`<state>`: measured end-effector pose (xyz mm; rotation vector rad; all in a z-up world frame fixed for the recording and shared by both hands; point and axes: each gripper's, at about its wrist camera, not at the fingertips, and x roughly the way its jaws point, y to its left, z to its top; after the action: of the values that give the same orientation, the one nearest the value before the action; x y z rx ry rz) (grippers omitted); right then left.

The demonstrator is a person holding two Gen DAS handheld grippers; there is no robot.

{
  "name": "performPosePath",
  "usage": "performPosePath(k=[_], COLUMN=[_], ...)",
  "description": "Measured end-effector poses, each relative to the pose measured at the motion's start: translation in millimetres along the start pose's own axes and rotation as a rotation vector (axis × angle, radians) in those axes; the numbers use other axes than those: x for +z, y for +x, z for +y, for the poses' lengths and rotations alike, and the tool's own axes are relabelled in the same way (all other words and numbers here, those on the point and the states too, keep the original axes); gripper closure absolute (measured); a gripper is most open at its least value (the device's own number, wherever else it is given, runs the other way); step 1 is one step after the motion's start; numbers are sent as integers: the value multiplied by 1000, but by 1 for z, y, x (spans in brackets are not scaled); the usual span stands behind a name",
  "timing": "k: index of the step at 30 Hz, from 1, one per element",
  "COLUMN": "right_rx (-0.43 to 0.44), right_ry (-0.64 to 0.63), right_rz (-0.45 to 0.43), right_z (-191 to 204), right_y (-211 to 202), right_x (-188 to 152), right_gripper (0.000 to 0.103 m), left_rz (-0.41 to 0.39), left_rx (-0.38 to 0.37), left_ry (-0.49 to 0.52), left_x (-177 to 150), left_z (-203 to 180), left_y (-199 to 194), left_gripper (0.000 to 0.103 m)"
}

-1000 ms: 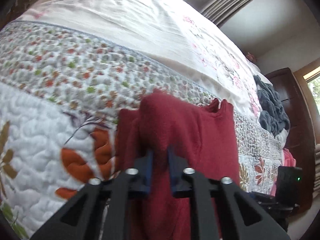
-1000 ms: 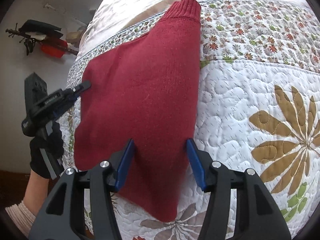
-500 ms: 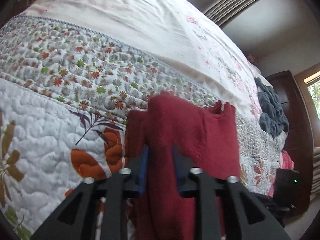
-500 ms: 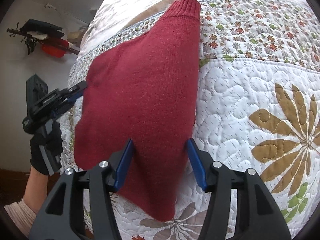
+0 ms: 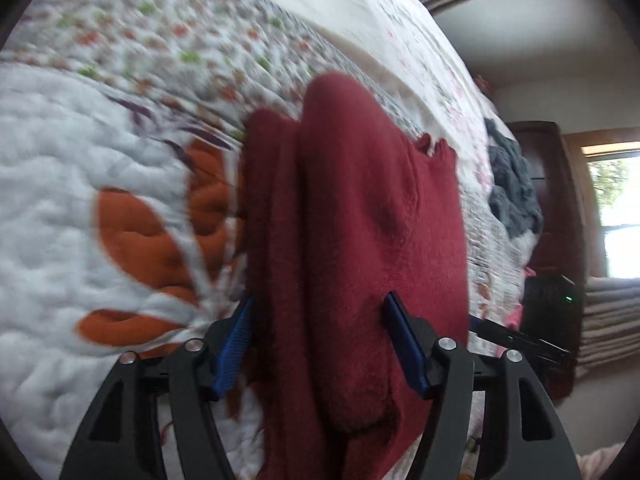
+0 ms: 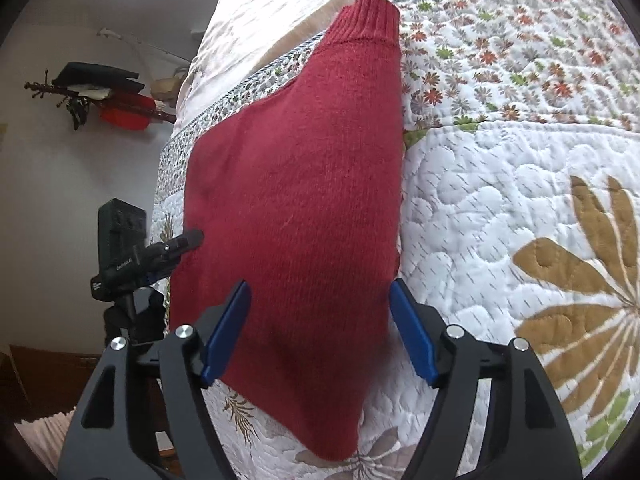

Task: Fold small clothes

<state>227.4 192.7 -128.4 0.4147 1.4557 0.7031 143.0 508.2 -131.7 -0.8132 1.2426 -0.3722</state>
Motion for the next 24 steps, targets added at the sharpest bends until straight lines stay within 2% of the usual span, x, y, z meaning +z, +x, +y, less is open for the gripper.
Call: performPosePath(k=[5,7,10,11,14,15,17,21,24], right_rx=[49,81,108,107,119,142,158,171,171], right_ry=[30,44,42,38,34,32,21,-23,-38], right_rz=[37,47,43,42,42,36,30,17,7], right_z=[-12,-16,-16,-14,-12,-11,-8,7,10], right_y=[20,29,37,37,35,30,20,-8,-37], right_x=[8,12,17,18,19,18,16,9,-2], right_gripper=[29,28,28,31,51,58,61,62,62], left_rz=[45,64,77,72,52,44,22,-9,-13], left_rx=[-77,-79,-39,-22,-2,-9,-29,-93,-127], left_ry=[35,63,102,117,124,115,104,104,114], left_x=[8,11,11,11,7,6,3,-10,-30], left_z=[-7,-12,-21,-25,-29,-28,-28,-37,-60], left_y=[19,26,36,36,31,29,22,7,2], left_gripper=[31,28,29,35,54,57,64,68,68])
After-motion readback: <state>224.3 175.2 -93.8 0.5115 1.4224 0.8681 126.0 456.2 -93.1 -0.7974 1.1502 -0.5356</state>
